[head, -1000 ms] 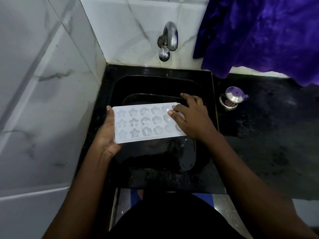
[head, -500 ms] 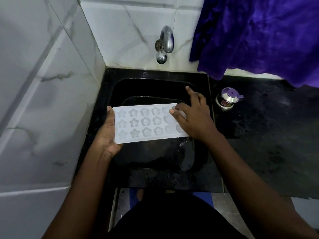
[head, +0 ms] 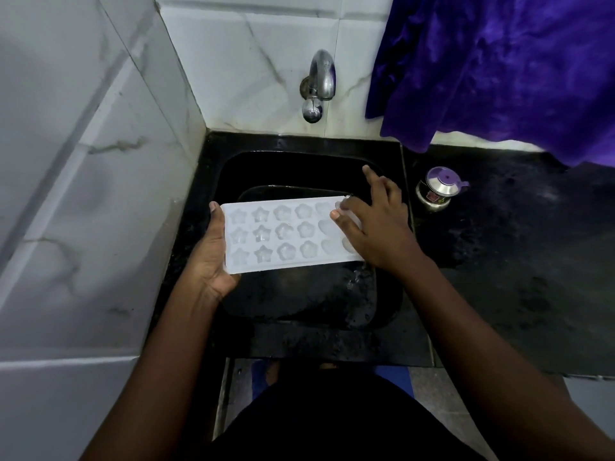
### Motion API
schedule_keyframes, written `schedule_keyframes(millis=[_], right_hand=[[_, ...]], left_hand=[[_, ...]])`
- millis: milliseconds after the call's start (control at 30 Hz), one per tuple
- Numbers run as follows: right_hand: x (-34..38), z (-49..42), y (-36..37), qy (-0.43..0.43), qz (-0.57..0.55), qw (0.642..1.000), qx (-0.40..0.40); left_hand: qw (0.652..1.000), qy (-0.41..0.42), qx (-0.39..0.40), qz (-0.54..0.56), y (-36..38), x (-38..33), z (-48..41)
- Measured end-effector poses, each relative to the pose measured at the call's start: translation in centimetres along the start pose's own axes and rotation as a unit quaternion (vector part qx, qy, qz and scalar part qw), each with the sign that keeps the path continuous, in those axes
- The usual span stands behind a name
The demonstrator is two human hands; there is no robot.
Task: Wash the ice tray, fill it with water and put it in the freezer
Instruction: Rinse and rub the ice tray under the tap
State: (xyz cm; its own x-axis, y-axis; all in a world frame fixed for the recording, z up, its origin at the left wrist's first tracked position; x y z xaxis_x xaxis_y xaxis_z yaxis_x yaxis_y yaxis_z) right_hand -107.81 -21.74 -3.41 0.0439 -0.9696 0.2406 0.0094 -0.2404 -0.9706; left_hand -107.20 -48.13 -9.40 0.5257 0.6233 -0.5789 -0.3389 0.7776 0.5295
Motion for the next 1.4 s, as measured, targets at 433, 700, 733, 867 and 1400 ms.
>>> schedule_keyframes(millis=[433, 700, 733, 867, 1400], right_hand=[[0.5, -0.2, -0.2, -0.012, -0.015, 0.999, 0.037], [1.7, 0.1, -1.3, -0.035, -0.056, 0.997, -0.043], [2.2, 0.2, -1.1, -0.049, -0.049, 0.997, -0.033], [3.0, -0.1, -0.7, -0.059, -0.009, 0.998, -0.003], [3.1, -0.2, -0.8, -0.031, 0.008, 0.999, 0.023]], left_hand=[[1.0, 0.024, 0.002, -0.005, -0.5, -1.1, -0.8], [1.0, 0.012, 0.002, -0.008, 0.6, -0.8, -0.1], [1.0, 0.011, 0.003, -0.009, 0.7, -0.8, 0.0], [1.0, 0.012, 0.0, -0.014, 0.9, -0.7, 0.1], [1.0, 0.011, 0.006, 0.015, 1.0, -1.1, 0.1]])
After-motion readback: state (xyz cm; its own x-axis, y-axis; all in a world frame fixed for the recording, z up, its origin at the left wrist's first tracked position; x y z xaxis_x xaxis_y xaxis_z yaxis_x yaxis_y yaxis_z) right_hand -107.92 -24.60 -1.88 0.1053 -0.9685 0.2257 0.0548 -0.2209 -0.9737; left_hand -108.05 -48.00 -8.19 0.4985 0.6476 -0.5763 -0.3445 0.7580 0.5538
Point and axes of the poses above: each hand's wrist, its own z-axis away from the middle knuckle, its own y-axis out of the palm, x = y × z, the point moved 8 cm from there along -z, towards the middle knuckle, and after that the axes turned 11 degrees about z, right-handed, at the moved point
